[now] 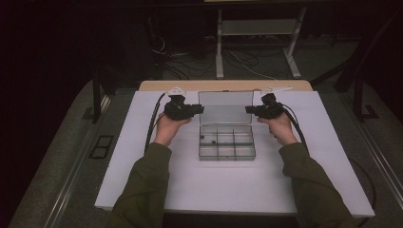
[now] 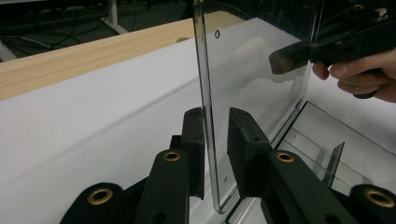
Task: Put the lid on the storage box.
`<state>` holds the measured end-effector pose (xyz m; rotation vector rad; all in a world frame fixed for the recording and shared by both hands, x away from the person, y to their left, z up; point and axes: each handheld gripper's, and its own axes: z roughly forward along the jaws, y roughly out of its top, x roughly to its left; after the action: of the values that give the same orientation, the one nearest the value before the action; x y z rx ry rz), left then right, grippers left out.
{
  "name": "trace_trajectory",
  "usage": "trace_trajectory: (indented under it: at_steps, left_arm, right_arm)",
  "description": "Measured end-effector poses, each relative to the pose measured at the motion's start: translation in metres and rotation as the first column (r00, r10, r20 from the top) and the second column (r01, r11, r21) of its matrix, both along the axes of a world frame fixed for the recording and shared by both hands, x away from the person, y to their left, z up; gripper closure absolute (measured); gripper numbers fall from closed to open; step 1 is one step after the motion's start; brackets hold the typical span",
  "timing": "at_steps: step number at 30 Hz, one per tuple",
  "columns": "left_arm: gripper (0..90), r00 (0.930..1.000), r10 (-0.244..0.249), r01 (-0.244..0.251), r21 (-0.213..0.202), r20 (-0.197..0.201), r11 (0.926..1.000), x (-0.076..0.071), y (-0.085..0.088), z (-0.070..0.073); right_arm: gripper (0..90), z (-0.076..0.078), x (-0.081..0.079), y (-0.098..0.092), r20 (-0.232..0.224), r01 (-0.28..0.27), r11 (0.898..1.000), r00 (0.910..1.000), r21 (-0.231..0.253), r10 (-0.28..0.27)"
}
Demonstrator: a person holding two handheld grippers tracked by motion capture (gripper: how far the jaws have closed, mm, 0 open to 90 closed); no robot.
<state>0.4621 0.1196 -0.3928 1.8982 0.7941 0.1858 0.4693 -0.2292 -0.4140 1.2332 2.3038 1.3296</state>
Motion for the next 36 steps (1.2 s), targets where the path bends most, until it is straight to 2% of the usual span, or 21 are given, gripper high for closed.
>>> trace_trajectory:
  at_steps: [8, 22, 25, 32, 36]
  left_arm:
    - [77.9, 0.9998, -0.021, 0.021, 0.005, 0.002, 0.9998, -0.006, 0.001, 0.004]
    - [75.7, 0.9986, -0.037, 0.036, 0.020, 0.037, 0.9991, -0.025, 0.001, 0.008]
    - [75.4, 0.9984, -0.039, 0.038, 0.027, 0.040, 0.9989, -0.027, 0.001, 0.008]
    - [73.7, 0.9980, -0.041, 0.040, 0.037, 0.049, 0.9985, -0.033, 0.000, 0.009]
    - [73.7, 0.9982, -0.035, 0.032, 0.047, 0.050, 0.9984, -0.036, 0.002, 0.009]
  right_arm:
    - [89.1, 0.003, -0.005, 0.000, 0.001, -0.010, 1.000, 1.0000, -0.009, 0.010]
    - [89.1, 0.009, -0.016, 0.000, 0.012, -0.030, 0.999, 0.9995, -0.032, 0.030]
    - [89.0, 0.013, -0.019, -0.004, 0.020, -0.025, 0.999, 0.9995, -0.023, 0.025]
    - [89.0, 0.023, -0.039, -0.025, 0.033, -0.024, 0.999, 0.9991, -0.038, 0.025]
    - [89.1, 0.022, -0.053, -0.029, 0.019, -0.051, 0.998, 0.9985, -0.041, 0.052]
